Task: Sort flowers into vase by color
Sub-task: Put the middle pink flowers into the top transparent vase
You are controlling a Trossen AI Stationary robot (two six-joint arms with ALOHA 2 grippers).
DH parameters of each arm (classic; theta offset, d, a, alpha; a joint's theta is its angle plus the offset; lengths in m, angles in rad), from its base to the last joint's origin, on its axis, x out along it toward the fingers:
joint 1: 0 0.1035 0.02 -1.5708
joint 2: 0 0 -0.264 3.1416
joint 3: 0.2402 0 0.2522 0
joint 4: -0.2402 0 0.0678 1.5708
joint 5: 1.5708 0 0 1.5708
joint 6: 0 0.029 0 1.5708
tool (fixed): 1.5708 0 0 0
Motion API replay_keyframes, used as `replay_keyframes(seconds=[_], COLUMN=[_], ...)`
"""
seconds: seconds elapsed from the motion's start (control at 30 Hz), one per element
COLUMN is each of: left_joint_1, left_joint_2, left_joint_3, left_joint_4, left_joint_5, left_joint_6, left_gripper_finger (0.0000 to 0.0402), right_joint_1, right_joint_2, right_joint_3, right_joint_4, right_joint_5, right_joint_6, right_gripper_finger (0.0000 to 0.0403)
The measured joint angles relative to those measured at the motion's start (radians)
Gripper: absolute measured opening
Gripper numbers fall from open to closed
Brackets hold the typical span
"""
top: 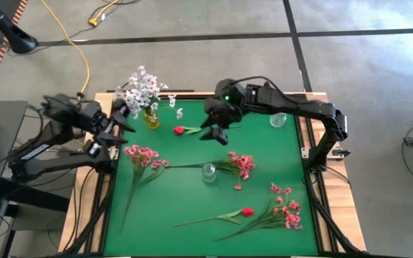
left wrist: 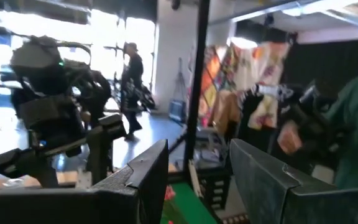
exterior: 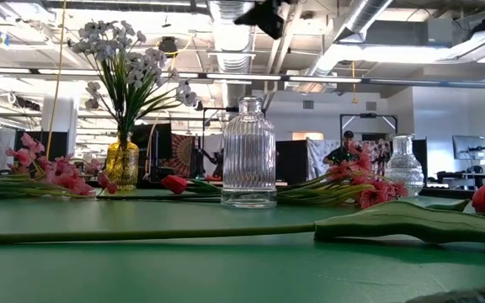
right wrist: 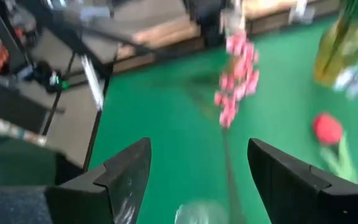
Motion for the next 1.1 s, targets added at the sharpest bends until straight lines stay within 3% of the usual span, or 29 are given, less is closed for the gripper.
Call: replay_keyframes(seconds=[0.27,0.47,0.6,0.8,1.0,1.1], left_joint_1=[-0.076,-0.161,-0.255,-0.405,-0.541,-0.6], left_joint_2=[0.123,0.192,0.231,0.252,0.266,0.286], left_joint_3=[0.085,0.182,0.2,0.201,0.201,0.176], left_joint_4=[-0.076,-0.325,-0.396,-0.507,-0.671,-0.707], left_joint_5=[-0.04,-0.213,-0.301,-0.482,-0.687,-0.742], left_joint_6=[0.123,0.272,0.317,0.271,0.124,0.065], left_gripper_finger=[0.0162,0.0162,0.0162,0.0162,0.0162,0.0162], right_joint_1=[0.067,0.117,0.148,0.167,0.166,0.167], right_joint_2=[0.0,0.0,0.0,0.0,0.0,0.0], right_joint_3=[0.0,0.0,0.0,0.0,0.0,0.0], right_joint_4=[-0.299,-0.37,-0.383,-0.422,-0.44,-0.47], right_joint_5=[0.07,0.141,0.163,0.172,0.185,0.184], right_joint_6=[-0.031,-0.057,-0.093,-0.133,-0.166,-0.191], right_gripper_finger=[0.0295,0.0295,0.0295,0.0295,0.0295,0.0295])
